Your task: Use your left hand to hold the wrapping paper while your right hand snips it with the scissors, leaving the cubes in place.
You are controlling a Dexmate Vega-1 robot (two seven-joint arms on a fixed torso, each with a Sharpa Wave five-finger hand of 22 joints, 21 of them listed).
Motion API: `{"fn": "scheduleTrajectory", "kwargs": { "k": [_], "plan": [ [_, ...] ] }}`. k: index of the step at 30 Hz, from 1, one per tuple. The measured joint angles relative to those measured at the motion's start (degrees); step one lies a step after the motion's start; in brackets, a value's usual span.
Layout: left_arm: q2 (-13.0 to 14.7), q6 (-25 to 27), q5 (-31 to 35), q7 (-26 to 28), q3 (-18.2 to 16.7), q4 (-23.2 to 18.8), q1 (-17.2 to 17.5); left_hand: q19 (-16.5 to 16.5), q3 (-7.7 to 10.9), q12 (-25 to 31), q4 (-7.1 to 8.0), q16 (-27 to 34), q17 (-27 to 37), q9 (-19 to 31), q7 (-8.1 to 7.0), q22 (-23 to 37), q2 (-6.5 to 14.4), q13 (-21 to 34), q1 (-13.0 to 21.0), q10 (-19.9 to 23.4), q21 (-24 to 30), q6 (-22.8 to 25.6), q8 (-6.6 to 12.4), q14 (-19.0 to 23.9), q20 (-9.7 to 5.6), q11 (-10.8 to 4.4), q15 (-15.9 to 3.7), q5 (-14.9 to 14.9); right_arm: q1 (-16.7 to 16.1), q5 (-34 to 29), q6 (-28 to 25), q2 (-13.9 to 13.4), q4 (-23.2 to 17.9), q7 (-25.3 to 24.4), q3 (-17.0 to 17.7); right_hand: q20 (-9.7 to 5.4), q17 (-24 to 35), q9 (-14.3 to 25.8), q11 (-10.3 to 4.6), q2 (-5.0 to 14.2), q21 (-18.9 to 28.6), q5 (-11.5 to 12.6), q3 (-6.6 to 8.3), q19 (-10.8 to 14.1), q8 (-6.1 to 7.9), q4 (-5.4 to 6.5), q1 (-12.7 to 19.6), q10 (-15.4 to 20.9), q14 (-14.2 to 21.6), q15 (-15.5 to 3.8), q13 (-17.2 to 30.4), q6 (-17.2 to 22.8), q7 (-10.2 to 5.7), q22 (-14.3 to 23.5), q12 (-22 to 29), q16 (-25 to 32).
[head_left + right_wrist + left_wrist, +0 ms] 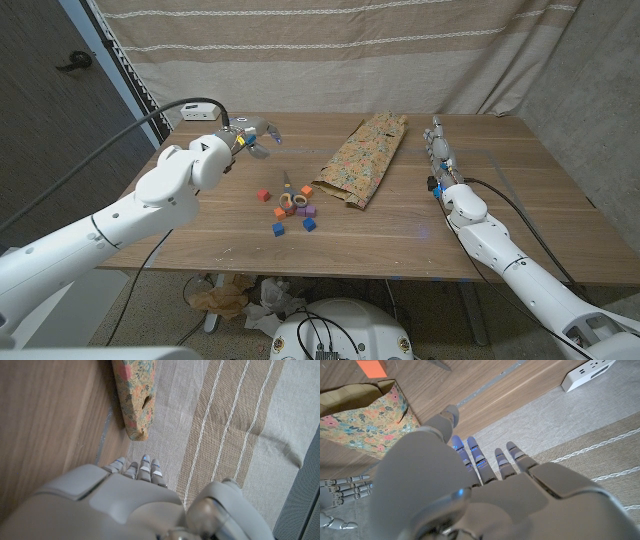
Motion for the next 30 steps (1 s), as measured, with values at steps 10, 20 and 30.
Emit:
{"fn": "scheduleTrajectory", "kwargs": {
  "k": [10, 20, 30],
  "plan": [
    [-0.23, -3.13, -1.26, 3.53, -0.21, 1.1, 1.04, 0.0, 0.24, 0.0, 0.24, 0.0, 0.0, 0.96, -0.08, 0.0, 1.46, 0.39, 0.55, 0.26, 0.0, 4.19, 2.32, 0.0, 0.0, -0.19, 0.0, 0.0, -0.22, 0.0, 0.0, -0.02, -0.07, -0.23, 0.07, 0.0, 0.0, 0.0, 0.0, 0.0, 0.0, 0.23, -0.2, 0.0, 0.0, -0.2, 0.0, 0.0, 0.0, 0.0, 0.0, 0.0, 0.0, 0.0, 0.0, 0.0],
    [-0.28, -4.57, 0.06, 8.15, -1.17, 1.33, 2.93, 0.22, 1.04, 0.0, -0.09, 0.0, -0.01, 0.79, 0.09, 0.01, 2.51, 0.52, 1.6, 1.57, 0.0, 7.04, 3.33, 0.51, 0.21, -0.09, 0.1, 0.0, -0.4, 0.2, 0.3, 0.19, 0.04, -0.31, 0.25, 0.0, 0.0, 0.0, 0.0, 0.0, 0.0, 0.23, -0.2, 0.0, 0.0, -0.2, 0.0, 0.0, -0.24, -0.23, 0.0, 0.0, 0.0, 0.0, 0.0, 0.0],
    [-0.58, -4.78, 1.48, 8.24, -1.06, 1.29, 3.56, 0.22, 1.28, 0.0, -0.32, 0.0, -0.01, 0.35, 0.09, 0.01, 2.72, 0.79, 1.81, 1.87, 0.0, 7.03, 3.33, 0.51, 0.21, -0.4, 0.1, 0.0, -0.4, 0.75, 1.25, 0.53, 1.14, 0.2, 0.52, 0.0, 0.0, 0.0, 0.0, 0.54, 0.0, 0.23, -0.2, 0.0, 0.0, -0.2, 0.08, 0.0, -0.33, -0.32, 0.0, 0.0, 0.0, 0.0, 0.0, 0.0]
  ]
}}
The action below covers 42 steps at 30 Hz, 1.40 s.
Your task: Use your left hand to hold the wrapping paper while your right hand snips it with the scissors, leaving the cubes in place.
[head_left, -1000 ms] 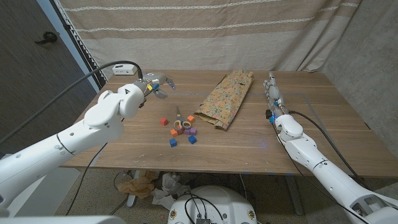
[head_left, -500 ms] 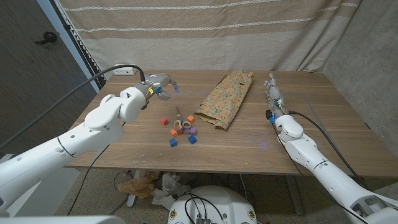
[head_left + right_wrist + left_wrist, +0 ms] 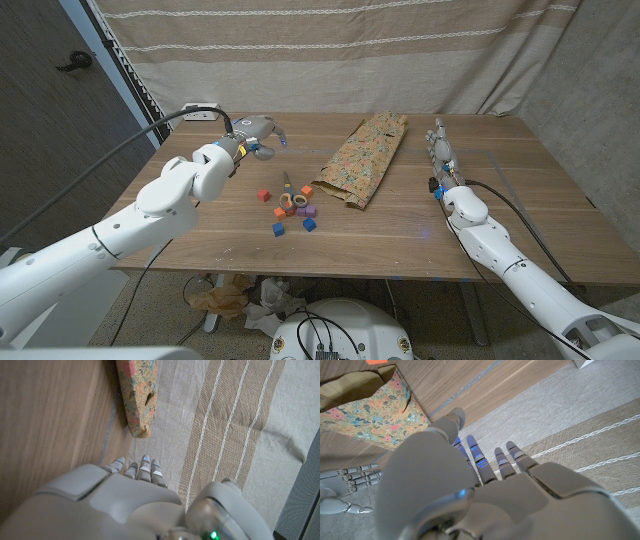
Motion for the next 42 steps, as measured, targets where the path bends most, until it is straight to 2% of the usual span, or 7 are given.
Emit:
{"fn": "scheduleTrajectory", "kwargs": {
  "k": [12, 20, 42],
  "plan": [
    [-0.28, -0.01, 0.15, -2.03, 0.51, 0.09, 0.06, 0.0, 0.0, -0.26, 0.0, 0.0, 0.0, -0.53, -0.22, 0.0, -0.31, -0.12, 0.3, -0.22, 0.0, -0.84, -0.29, -0.21, 0.0, 0.21, -0.21, 0.0, 0.09, 0.25, 0.52, 0.16, 0.86, 0.43, 0.08, 0.0, 0.0, 0.0, 0.0, 0.0, 0.0, 0.0, 0.0, 0.0, 0.0, 0.0, 0.0, 0.0, 0.0, 0.0, 0.0, 0.0, 0.0, 0.0, 0.0, 0.0],
    [-0.36, 0.14, 0.15, -3.3, 0.58, 0.13, 0.05, -0.14, 0.23, -0.78, -0.23, 0.0, 0.0, -1.55, -0.1, 0.0, -0.95, -0.17, 1.02, -1.32, 0.0, -3.83, -2.18, -1.04, -0.14, 0.28, 0.0, 0.0, 0.27, 0.25, 0.55, 0.17, 1.02, 0.46, 0.08, 0.0, 0.0, 0.0, 0.0, -0.01, 0.0, 0.0, 0.0, 0.0, 0.0, 0.0, 0.0, 0.0, 0.01, 0.0, 0.0, 0.0, 0.0, 0.0, 0.0, 0.0],
    [-0.93, -1.0, -1.69, -4.91, 1.83, 1.33, -0.36, -0.22, 0.32, -0.78, -0.33, 0.0, -0.01, -2.53, -0.18, 0.0, -1.23, 0.1, 1.35, -1.34, 0.0, -5.54, -3.29, -1.17, -0.22, 0.3, -0.13, 0.0, -0.03, 0.26, 0.26, 0.22, 0.46, 0.24, -0.06, 0.31, 0.0, 0.0, 0.0, -0.01, 0.0, 0.13, 0.0, -0.31, 0.0, 0.0, 0.0, 0.0, 0.01, 0.01, 0.0, 0.0, 0.0, 0.0, 0.0, 0.0]
  ]
}}
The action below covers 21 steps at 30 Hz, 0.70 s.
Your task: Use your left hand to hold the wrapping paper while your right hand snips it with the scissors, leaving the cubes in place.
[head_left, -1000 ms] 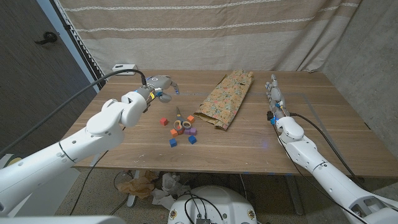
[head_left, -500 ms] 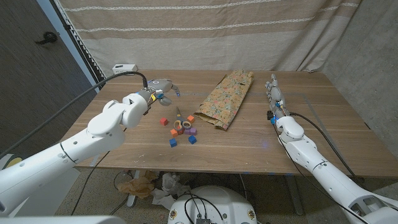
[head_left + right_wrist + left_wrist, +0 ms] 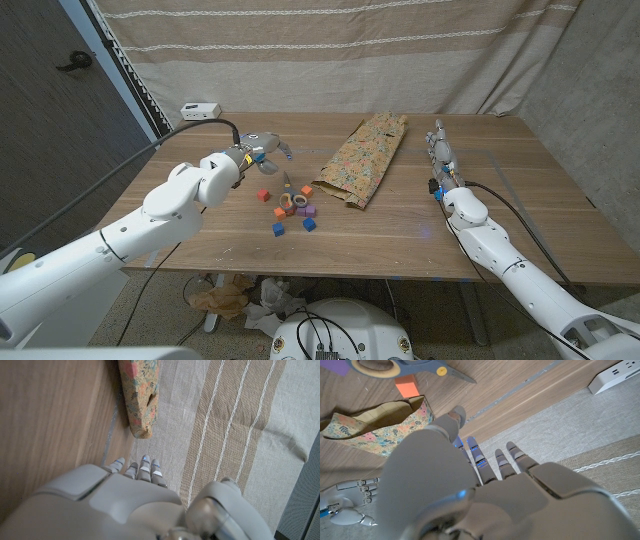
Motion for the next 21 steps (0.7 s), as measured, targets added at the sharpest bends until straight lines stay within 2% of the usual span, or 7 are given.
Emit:
{"fn": "scheduleTrajectory", "kwargs": {
  "k": [15, 21],
  "plan": [
    [0.04, -0.66, -0.85, -1.03, 0.6, 0.8, -0.84, 0.0, -0.25, 0.26, 0.25, 0.0, -0.14, -0.66, 0.27, 0.0, -1.07, 0.42, -0.43, 0.43, 0.0, 0.74, -0.38, 0.04, 0.0, 0.0, 0.04, 0.0, -0.37, -0.15, 0.09, -0.17, -0.6, -0.12, -0.01, 0.0, 0.0, 0.0, 0.0, 0.22, 0.0, 0.15, -0.24, 0.0, 0.0, -0.23, 0.22, 0.0, 0.0, 0.0, 0.0, 0.0, 0.0, 0.0, 0.0, 0.0],
    [0.2, -0.78, -1.08, -1.71, 0.9, 0.94, -1.21, 0.0, -0.25, 0.26, 0.25, 0.0, -0.13, -0.92, 0.27, 0.0, -1.51, 0.42, -0.45, 0.43, 0.0, 0.74, -0.38, 0.04, 0.0, 0.0, 0.04, 0.0, -0.36, -0.86, 0.19, -0.26, -0.59, -0.52, -0.06, 0.01, 0.0, 0.0, 0.0, -0.19, 0.0, 0.15, -0.92, -0.01, 0.0, -0.43, -0.19, 0.0, 0.0, 0.0, 0.0, 0.0, 0.0, 0.0, 0.0, 0.0]
  ]
}}
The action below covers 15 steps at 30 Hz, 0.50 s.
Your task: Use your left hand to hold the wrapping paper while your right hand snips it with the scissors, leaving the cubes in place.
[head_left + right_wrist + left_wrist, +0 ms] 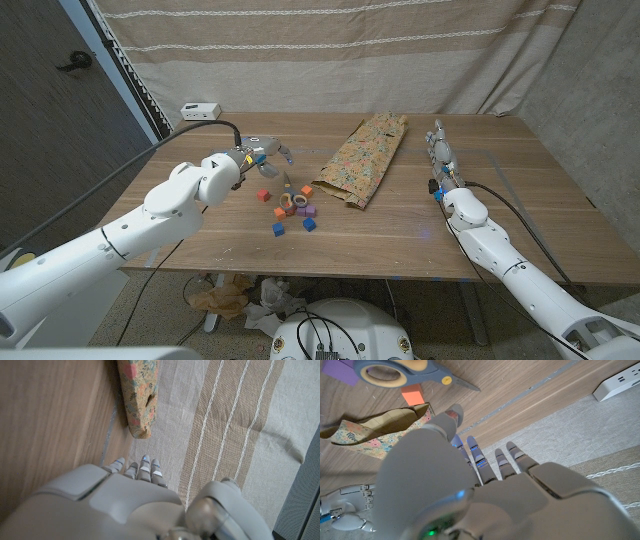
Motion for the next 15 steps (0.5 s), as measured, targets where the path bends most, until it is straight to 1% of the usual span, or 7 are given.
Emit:
{"fn": "scheduleTrajectory", "kwargs": {
  "k": [1, 7, 9, 12, 15],
  "plan": [
    [0.01, -0.01, 0.0, -0.15, 0.07, 0.0, -0.06, 0.0, 0.0, 0.0, 0.0, 0.0, 0.0, 0.0, 0.0, 0.0, 0.0, 0.0, 0.0, 0.0, 0.0, 0.0, 0.0, 0.0, 0.0, 0.0, 0.0, 0.0, 0.0, -0.04, 0.0, -0.06, 0.0, -0.01, 0.0, 0.2, 0.0, 0.0, 0.0, 0.0, 0.0, 0.0, -0.03, -0.2, 0.0, -0.03, 0.0, 0.0, 0.0, 0.0, 0.0, 0.0, 0.0, 0.0, 0.0, 0.0],
    [0.02, -0.04, 0.02, -0.69, 0.47, 0.11, -0.32, 0.0, -0.24, 0.0, 0.24, 0.0, 0.12, -0.26, -0.22, 0.0, -0.22, 0.0, -0.23, 0.0, 0.0, -0.22, -0.61, 0.0, 0.0, 0.0, 0.0, 0.0, 0.09, -0.05, 0.15, -0.09, 0.22, 0.23, 0.0, 0.2, 0.0, 0.0, -0.32, -0.13, 0.0, 0.0, -0.19, -0.2, 0.0, 0.12, -0.13, 0.32, 0.0, 0.0, 0.0, 0.0, 0.0, 0.0, 0.0, 0.0],
    [-0.03, -0.04, 0.02, -0.69, 0.64, 0.21, -0.42, 0.0, -0.24, 0.0, 0.24, 0.0, 0.16, -0.27, 0.01, 0.0, -0.22, 0.0, -0.23, 0.0, 0.0, -0.45, -0.61, 0.0, 0.0, 0.0, 0.0, 0.0, 0.09, -0.01, 0.24, -0.09, 0.22, 0.43, 0.0, 0.2, 0.0, 0.0, -0.33, -0.39, 0.0, 0.0, -0.4, -0.2, 0.0, -0.09, -0.35, 0.3, 0.0, 0.0, 0.0, 0.0, 0.0, 0.0, 0.0, 0.0],
    [-0.07, -0.16, 0.1, -1.13, 0.72, 0.28, -0.52, 0.0, -0.24, 0.0, 0.24, 0.0, 0.16, -0.26, -0.29, 0.0, -0.22, 0.0, -0.23, 0.0, 0.0, -0.76, -0.83, 0.0, 0.0, 0.0, 0.0, 0.0, 0.24, 0.05, 0.31, -0.09, 0.5, 0.58, 0.02, 0.2, 0.0, 0.0, -0.54, -0.59, 0.0, 0.0, -0.42, -0.2, 0.0, -0.11, -0.11, 0.09, 0.0, 0.0, 0.0, 0.0, 0.0, 0.0, 0.0, 0.0],
    [-0.07, -0.2, 0.09, -1.22, 0.85, 0.31, -0.67, 0.0, -0.24, 0.0, 0.24, 0.0, 0.16, -0.26, -0.29, 0.0, -0.22, 0.13, -0.22, 0.0, 0.0, -0.76, -0.83, 0.0, 0.0, 0.0, 0.0, 0.0, 0.37, 0.17, 0.37, -0.09, 0.65, 0.75, 0.05, 0.2, 0.0, 0.0, -0.54, -0.6, 0.0, 0.0, -0.58, -0.2, 0.0, 0.05, -0.11, 0.09, 0.0, 0.0, 0.0, 0.0, 0.0, 0.0, 0.0, 0.0]
  ]
}}
